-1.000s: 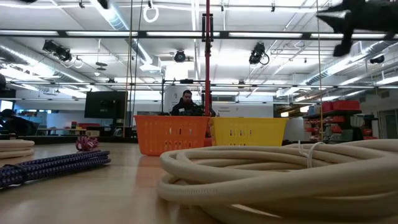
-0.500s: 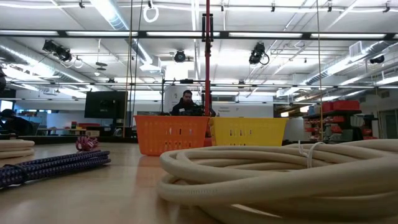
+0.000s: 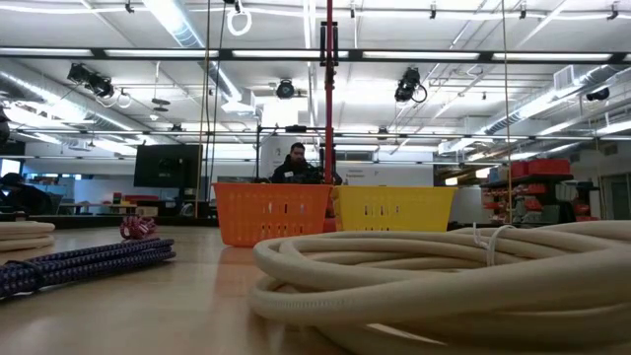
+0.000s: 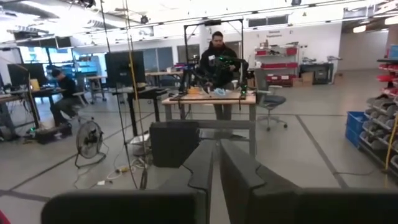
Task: Pick & Place USB Port
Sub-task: Put the top blue and black charger cable into the orange bin
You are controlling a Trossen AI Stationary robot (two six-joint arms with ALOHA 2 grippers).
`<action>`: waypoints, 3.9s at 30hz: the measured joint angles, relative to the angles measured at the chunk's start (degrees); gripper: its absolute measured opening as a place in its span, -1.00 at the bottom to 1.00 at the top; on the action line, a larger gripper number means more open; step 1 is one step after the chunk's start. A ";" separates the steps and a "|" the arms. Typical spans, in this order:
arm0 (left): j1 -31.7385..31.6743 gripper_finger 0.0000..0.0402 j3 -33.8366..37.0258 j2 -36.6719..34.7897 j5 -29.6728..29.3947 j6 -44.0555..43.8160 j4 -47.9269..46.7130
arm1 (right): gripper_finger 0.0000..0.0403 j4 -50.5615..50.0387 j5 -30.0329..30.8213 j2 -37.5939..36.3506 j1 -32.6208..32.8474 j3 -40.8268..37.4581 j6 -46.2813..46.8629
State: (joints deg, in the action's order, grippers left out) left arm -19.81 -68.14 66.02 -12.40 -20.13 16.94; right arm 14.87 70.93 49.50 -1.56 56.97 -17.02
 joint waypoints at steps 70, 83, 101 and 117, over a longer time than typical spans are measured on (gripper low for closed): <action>1.62 -0.76 0.04 7.54 18.61 -2.52 -24.08 | -0.95 -78.09 -57.88 19.06 -10.99 -0.11 58.40; 1.62 -0.76 0.04 7.54 18.67 -2.23 -24.06 | -0.98 -84.30 -66.83 22.39 -9.15 -9.11 69.76; 1.64 -0.76 0.04 7.54 20.25 0.21 -23.73 | -0.64 -83.49 -70.60 17.06 -8.33 -9.11 71.38; 1.62 -0.76 0.04 7.52 20.24 -0.05 -22.24 | -0.17 -66.24 -74.67 19.06 -8.33 -21.76 77.97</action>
State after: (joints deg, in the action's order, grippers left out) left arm -18.20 -68.10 73.54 7.84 -20.18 -5.30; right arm -51.37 -3.74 68.55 -9.89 35.21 60.95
